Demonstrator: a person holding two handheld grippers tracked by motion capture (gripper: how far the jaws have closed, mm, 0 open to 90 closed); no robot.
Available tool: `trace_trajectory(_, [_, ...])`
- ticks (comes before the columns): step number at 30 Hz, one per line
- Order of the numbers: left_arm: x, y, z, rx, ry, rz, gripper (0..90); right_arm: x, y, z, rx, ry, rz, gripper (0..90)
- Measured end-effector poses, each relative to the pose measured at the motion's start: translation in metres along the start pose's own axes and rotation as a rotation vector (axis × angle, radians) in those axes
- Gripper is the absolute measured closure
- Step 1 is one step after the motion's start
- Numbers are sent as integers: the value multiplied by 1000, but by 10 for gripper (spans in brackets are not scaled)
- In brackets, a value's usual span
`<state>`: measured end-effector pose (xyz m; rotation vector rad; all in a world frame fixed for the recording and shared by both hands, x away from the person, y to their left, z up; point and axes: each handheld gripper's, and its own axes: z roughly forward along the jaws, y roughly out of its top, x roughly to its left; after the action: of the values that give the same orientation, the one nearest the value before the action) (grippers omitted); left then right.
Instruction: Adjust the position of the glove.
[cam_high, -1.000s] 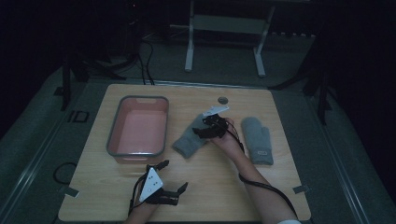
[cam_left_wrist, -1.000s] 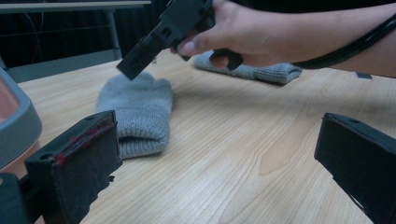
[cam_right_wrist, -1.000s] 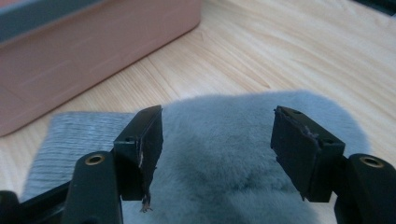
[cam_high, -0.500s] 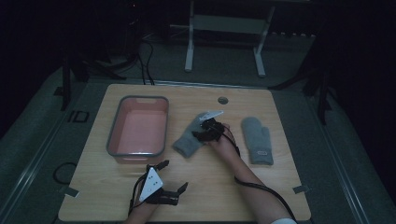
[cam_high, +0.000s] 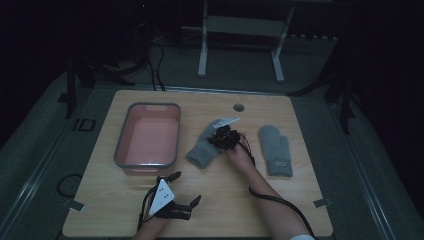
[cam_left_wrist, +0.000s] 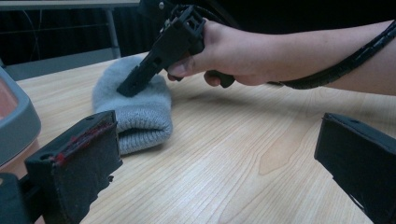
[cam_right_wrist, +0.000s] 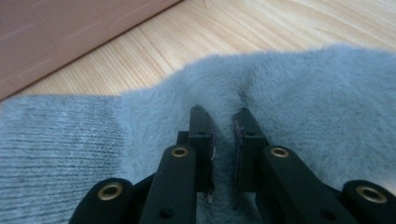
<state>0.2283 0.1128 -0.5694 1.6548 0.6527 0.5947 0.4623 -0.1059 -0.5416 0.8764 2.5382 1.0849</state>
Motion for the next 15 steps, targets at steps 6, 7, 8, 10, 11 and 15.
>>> trace_trajectory(6, [0, 0, 0, 0, -1, 0, 5, -4, 7, -17, -21, 42, -16, 825])
trace_trajectory(7, [0, 0, 0, 0, 0, 0, 5, -4, 8, -21, -18, 48, -32, 826])
trace_trajectory(8, [0, 0, 0, 0, 1, -1, 5, -4, 8, -24, -17, 57, -43, 827])
trace_trajectory(10, [0, 0, 0, 0, 1, -1, 5, -4, 8, -32, -17, 71, -62, 827])
trace_trajectory(11, [0, 0, 0, 0, 2, -2, 5, -4, 8, -36, -18, 83, -66, 826])
trace_trajectory(15, [0, 0, 0, 0, 2, -3, 5, -2, 4, -59, -39, 138, -107, 826])
